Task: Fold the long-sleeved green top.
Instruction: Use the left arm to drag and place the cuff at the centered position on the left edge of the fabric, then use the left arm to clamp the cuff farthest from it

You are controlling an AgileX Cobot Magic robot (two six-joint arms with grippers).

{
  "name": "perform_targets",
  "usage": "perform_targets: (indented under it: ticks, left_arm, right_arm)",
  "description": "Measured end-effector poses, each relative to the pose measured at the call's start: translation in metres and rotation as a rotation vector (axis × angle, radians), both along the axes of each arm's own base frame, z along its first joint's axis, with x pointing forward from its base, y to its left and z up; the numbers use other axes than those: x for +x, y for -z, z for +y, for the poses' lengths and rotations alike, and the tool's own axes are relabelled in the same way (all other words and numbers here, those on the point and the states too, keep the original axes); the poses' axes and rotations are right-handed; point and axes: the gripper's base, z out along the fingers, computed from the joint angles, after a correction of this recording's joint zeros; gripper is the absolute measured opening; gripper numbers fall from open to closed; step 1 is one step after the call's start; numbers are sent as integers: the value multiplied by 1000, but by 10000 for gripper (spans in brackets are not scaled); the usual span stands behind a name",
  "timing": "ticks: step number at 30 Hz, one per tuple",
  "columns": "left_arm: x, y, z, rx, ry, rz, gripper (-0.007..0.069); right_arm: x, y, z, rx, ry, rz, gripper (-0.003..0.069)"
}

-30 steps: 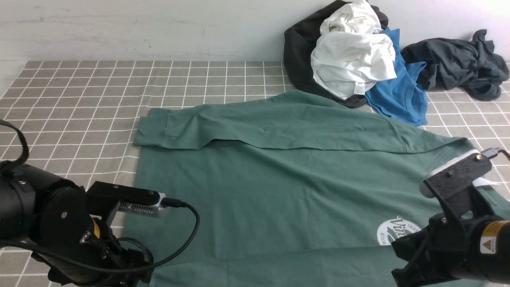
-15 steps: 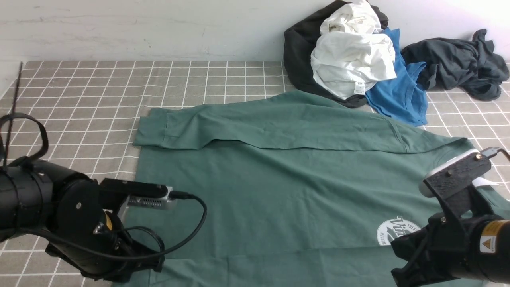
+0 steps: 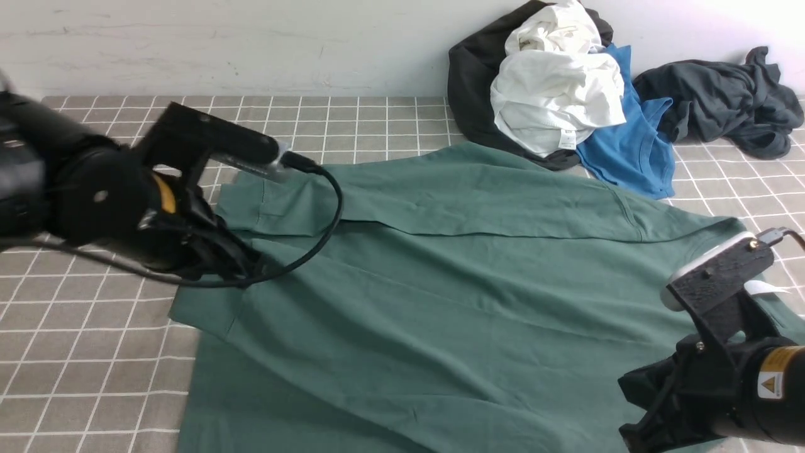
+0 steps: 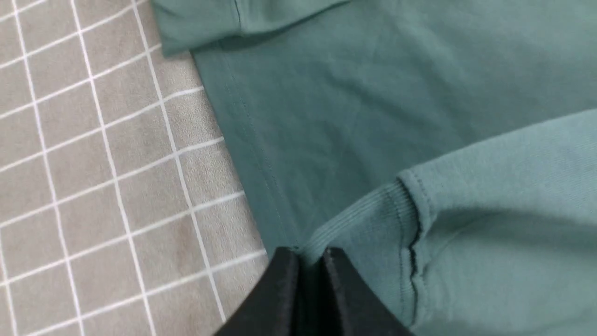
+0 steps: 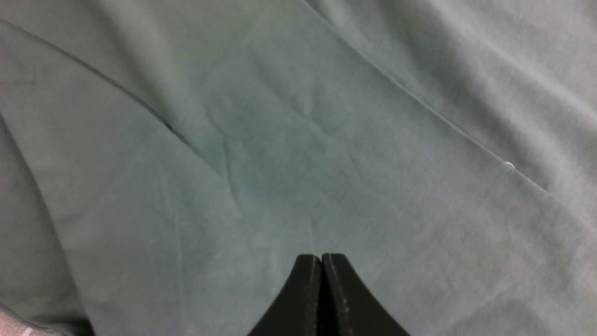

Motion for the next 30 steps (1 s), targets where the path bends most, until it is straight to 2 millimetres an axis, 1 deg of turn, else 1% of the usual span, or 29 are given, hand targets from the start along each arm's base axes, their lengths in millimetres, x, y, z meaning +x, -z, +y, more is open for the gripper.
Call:
perform_targets:
  ticks: [1, 2, 3, 4, 5, 6, 8, 9, 13, 14, 15, 18, 19, 20, 21, 25, 28, 30]
  left_arm:
    - [8, 4, 1, 6, -10, 10, 26]
    - [12, 10, 1, 12, -13, 26, 26]
    - [33, 24, 4, 18, -48, 57, 27]
    - [37, 30, 4, 23, -52, 73, 27]
    - [46, 37, 7, 27, -68, 91, 32]
    - [64, 45, 9, 34, -89, 113, 50]
    - [86, 53, 11, 49, -111, 146, 100]
    - [97, 59, 13, 61, -124, 169, 142]
    - [140, 57, 22, 78, -161, 130, 283]
    - [141, 59, 22, 80, -164, 138, 290]
    - [156, 56, 26, 73, -182, 114, 330]
    - [178, 60, 33, 37, -223, 104, 373]
    - [185, 66, 35, 22, -239, 113, 379]
    - [186, 64, 36, 15, -243, 113, 379]
    - [192, 71, 38, -6, -262, 130, 383]
    - [200, 92, 44, -44, -319, 204, 384]
    - [201, 93, 44, -59, -334, 220, 382]
    - [199, 94, 44, -61, -341, 245, 331]
  right_arm:
    - [0, 0, 0, 0, 0, 0, -10]
    - [0, 0, 0, 0, -1, -1, -10]
    - [0, 0, 0, 0, -1, -2, -10]
    - [0, 0, 0, 0, -1, -2, -10]
    - [0, 0, 0, 0, -1, -3, -10]
    - [0, 0, 0, 1, -1, -4, -10]
    - [0, 0, 0, 1, 0, -5, -10]
    - [0, 0, 0, 1, 0, -6, -10]
    - [1, 0, 0, 2, 0, -7, -10]
    - [1, 0, 0, 2, 0, -7, -10]
    - [1, -1, 0, 4, 0, -12, -10]
    - [1, -1, 0, 6, 1, -17, -10]
    - [1, -1, 0, 7, 1, -19, -10]
    - [1, -1, 0, 7, 1, -19, -10]
    - [1, -1, 0, 7, 1, -20, -10]
    - [1, -1, 0, 7, 1, -20, -10]
    - [1, -1, 0, 7, 1, -20, -10]
    - [1, -1, 0, 7, 1, -20, -10]
